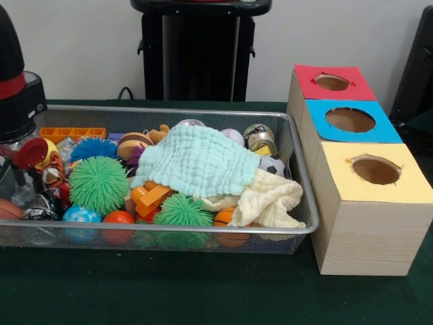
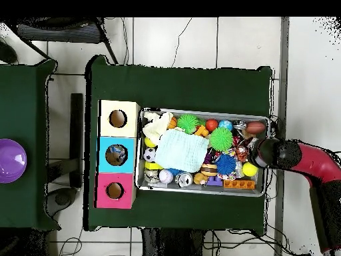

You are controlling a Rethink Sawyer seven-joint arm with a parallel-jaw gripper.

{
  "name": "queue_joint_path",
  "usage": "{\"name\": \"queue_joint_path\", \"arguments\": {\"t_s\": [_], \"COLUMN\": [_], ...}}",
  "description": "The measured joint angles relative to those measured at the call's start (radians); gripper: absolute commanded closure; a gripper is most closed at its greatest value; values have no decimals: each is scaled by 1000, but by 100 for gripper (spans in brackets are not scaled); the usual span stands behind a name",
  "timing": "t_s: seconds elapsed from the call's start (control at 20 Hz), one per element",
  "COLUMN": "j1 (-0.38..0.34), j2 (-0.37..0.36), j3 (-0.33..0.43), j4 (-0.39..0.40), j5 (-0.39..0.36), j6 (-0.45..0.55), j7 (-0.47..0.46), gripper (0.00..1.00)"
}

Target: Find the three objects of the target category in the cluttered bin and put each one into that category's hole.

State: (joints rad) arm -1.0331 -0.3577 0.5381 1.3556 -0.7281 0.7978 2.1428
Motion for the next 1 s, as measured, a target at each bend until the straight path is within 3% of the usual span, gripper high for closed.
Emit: {"name": "queue_joint_path", "arguments": {"t_s": [1.0], "j1": [26], "j2": [3], "j3": [-16], "j4": [-30], "j5": [-10], "j6": [0], "j7": [0], "gripper": [0]}}
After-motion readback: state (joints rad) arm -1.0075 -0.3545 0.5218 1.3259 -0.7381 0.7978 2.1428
